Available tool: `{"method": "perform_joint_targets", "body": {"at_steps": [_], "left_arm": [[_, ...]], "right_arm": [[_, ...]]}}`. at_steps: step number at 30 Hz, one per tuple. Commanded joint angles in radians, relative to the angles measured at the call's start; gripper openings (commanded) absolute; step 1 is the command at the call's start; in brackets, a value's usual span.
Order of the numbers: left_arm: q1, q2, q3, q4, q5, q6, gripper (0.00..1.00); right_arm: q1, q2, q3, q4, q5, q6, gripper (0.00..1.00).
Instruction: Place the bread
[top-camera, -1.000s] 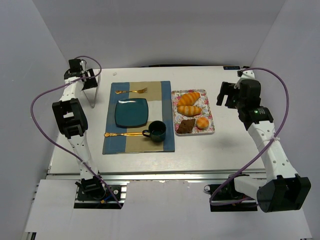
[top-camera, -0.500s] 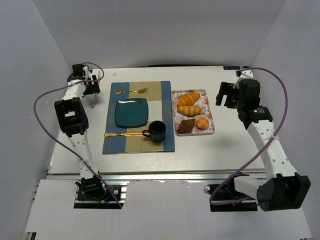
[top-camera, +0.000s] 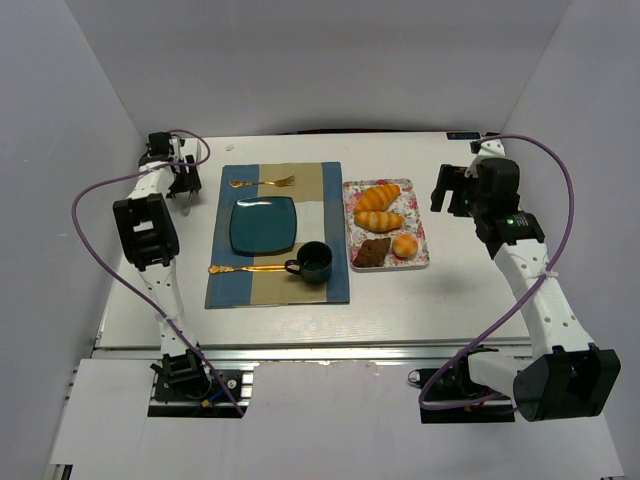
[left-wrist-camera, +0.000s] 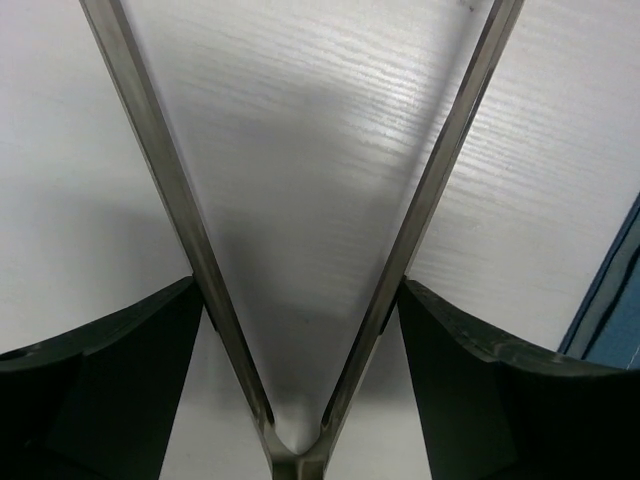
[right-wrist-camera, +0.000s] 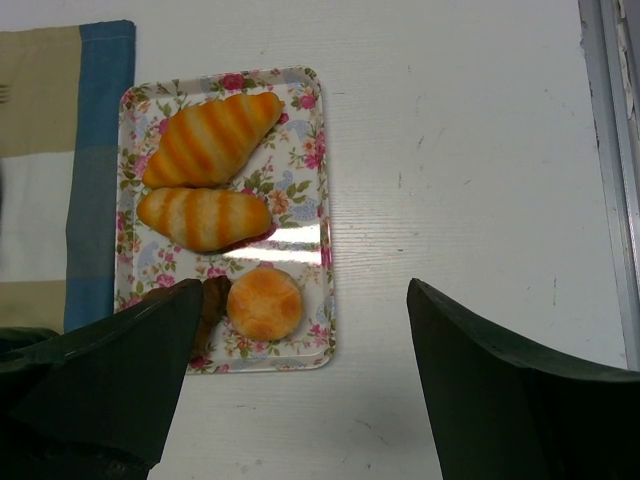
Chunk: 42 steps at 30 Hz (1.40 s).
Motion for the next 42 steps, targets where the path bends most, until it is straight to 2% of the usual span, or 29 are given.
{"method": "perform_joint_targets", "body": {"at_steps": [1,7,11,12,14,23,27,31,34,37,38,42], "left_arm": [[0.000,0.033,0.046,0.019,-0.029,0.001,0.86],[0.002,0.085,0.083,0.018,-0.022,-0.010,0.80],[0.002,0.095,0.063,0.033,-0.015,-0.019,0.73],[0.002,0.091,0.058,0.035,-0.013,-0.020,0.66],[0.002,0.079,0.045,0.044,-0.010,-0.025,0.64],[0.002,-0.194,0.046,0.108,-0.050,-0.141,0.55],[-0.009,-0.313,0.084,0.032,-0.027,-0.180,0.54],[-0.029,-0.486,-0.019,0.036,-0.012,-0.220,0.53],[-0.073,-0.622,-0.090,0.055,0.024,-0.263,0.51],[-0.173,-0.691,-0.071,-0.014,0.025,-0.247,0.51],[-0.246,-0.711,-0.063,-0.049,0.027,-0.249,0.51],[-0.404,-0.757,-0.054,-0.118,0.057,-0.270,0.51]], "right_arm": [[0.002,0.005,0.032,0.045,-0.014,-0.010,0.89],[0.002,0.011,0.046,0.038,-0.014,-0.022,0.89],[0.002,0.016,0.052,0.034,-0.014,-0.026,0.89],[0.002,0.016,0.054,0.032,-0.015,-0.026,0.89],[0.002,0.014,0.052,0.032,-0.018,-0.021,0.89],[0.005,-0.056,-0.006,0.043,-0.038,0.011,0.89],[0.008,-0.087,-0.020,0.026,-0.052,0.039,0.89],[0.015,-0.122,-0.006,-0.009,-0.067,0.051,0.89],[0.015,-0.174,-0.012,-0.035,-0.072,0.036,0.89],[0.015,-0.210,-0.012,-0.058,-0.108,0.031,0.89],[0.015,-0.221,-0.014,-0.066,-0.118,0.031,0.89],[0.015,-0.285,-0.037,-0.067,-0.127,0.056,0.89]]}}
